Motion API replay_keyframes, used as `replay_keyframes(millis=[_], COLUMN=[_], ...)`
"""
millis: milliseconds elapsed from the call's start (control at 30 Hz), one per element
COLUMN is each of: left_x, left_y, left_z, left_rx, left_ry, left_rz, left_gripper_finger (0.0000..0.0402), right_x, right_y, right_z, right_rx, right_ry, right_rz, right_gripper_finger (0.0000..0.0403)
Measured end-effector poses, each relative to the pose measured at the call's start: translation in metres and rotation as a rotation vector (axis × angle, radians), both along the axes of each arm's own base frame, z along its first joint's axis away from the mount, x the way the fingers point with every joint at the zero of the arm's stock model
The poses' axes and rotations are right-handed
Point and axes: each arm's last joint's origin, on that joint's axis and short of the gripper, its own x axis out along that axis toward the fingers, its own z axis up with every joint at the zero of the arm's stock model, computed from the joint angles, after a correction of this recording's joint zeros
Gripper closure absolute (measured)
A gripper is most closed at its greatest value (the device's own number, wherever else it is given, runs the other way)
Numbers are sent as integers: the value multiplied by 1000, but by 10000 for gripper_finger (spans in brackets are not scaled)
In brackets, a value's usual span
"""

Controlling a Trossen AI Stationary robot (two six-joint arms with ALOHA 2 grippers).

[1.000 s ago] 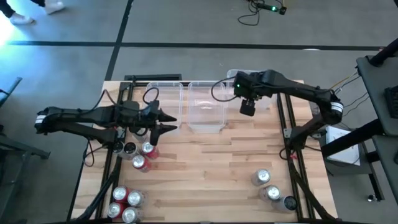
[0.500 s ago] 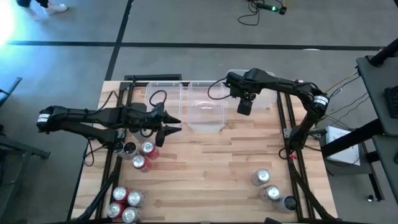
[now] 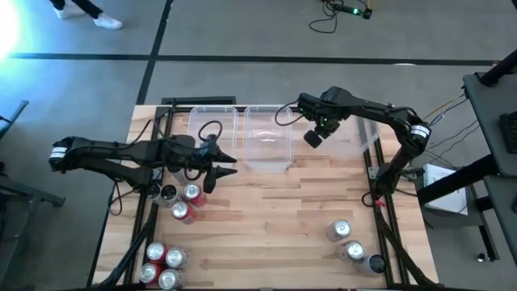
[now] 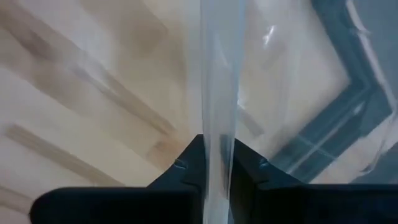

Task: Sort soda cans
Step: Adjust the transparent bins, then put the red-silver soda can into the right transparent bin

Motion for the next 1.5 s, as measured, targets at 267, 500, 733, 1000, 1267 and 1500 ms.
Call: replay_keyframes(millis=[267, 500, 733, 1000, 1267, 1500], left_x=[-8, -13, -15, -16, -16, -16], left_y=[-1, -1, -2, -2, -2, -2], left_z=[6, 4, 0, 0, 0, 0], left_rx=[28, 33, 31, 21, 15, -3], left_ry=[-6, 33, 78, 86, 86, 85], left_rz=[-26, -59, -61, -83, -80, -73], left_gripper_finger=[242, 241, 241, 241, 241, 241], right_x=[2, 9, 22, 34, 38, 37], right_y=[2, -1, -8, -15, -18, -19], right_z=[17, 28, 22, 17, 14, 13], right_rx=[73, 79, 132, 136, 111, 77], right_ry=[-115, -199, -286, -375, -388, -375], right_rz=[-330, -517, -700, -717, -693, -643], right_gripper_finger=[370, 354, 359, 355, 327, 294])
